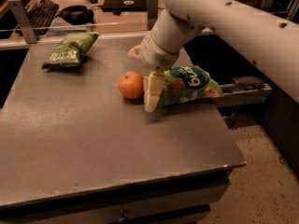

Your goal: Move orange near green rice chip bag

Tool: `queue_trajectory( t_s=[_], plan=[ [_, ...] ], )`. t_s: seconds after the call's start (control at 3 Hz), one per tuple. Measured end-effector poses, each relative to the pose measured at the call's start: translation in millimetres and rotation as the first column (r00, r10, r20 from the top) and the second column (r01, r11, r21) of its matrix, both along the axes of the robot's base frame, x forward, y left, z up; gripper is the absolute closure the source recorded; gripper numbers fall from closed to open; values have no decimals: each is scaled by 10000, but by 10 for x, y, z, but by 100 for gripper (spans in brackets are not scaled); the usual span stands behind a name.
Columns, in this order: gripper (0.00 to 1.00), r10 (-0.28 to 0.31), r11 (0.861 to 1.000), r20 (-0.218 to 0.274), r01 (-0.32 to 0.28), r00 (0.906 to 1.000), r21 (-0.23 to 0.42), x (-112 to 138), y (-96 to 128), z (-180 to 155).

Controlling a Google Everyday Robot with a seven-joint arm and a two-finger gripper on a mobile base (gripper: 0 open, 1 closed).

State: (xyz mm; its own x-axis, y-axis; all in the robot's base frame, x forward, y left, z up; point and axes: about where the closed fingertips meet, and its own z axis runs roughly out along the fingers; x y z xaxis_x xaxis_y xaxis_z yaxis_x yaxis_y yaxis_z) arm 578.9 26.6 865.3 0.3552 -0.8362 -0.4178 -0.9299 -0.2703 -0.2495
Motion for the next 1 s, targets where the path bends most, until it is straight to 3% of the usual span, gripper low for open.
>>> queue_trajectory(
  t_s=[0.33,0.67,1.0],
  plan=[
    [0,-734,9753,36,710,9973,2092,112,-559,254],
    [0,-1913,8822,16,1712,9815,4387,162,-1479,740],
    [0,-1962,8666,152,1661,9804,4706,173,-1477,898]
  ],
)
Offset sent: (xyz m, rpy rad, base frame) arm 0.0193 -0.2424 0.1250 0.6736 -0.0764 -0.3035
